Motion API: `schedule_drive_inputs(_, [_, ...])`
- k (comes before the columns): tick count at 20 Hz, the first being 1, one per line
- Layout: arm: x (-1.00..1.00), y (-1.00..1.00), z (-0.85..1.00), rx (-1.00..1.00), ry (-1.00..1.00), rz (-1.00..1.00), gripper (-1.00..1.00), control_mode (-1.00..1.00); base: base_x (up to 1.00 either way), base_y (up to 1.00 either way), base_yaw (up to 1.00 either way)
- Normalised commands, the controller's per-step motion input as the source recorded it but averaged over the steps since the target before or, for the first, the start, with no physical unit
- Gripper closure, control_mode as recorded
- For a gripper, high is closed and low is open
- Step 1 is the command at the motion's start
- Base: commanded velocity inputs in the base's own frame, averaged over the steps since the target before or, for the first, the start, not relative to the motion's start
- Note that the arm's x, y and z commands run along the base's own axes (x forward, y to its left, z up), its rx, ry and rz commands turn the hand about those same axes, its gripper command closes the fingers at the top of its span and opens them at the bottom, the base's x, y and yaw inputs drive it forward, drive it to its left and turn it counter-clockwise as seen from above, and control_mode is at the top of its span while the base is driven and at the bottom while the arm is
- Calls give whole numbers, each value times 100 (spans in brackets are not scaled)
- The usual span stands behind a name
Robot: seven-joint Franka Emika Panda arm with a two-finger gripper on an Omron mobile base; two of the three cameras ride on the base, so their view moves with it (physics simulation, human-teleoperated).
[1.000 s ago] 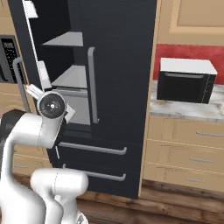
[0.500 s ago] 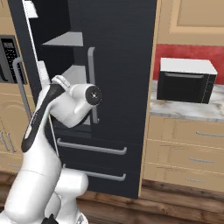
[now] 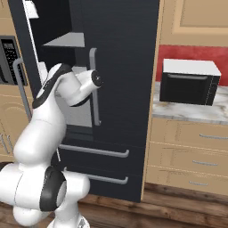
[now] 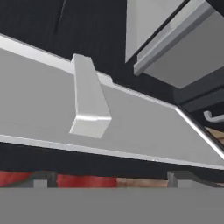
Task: Take the lemon wedge from the fridge and place it on the plate with fish on the dining counter.
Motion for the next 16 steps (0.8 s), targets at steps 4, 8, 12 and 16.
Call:
schedule_drive_inputs(4, [2,68,0,-2,3,15,-100,-100,0,0,0])
schedule_drive_inputs(8, [13,26,0,0,-3,9,-100,-100,0,0,0])
schedule_drive_inputs(12, [48,4,0,0,-1,9,-100,-100,0,0,0])
schedule_drive_inputs(16, [63,0,0,3,0,9,-100,-100,0,0,0])
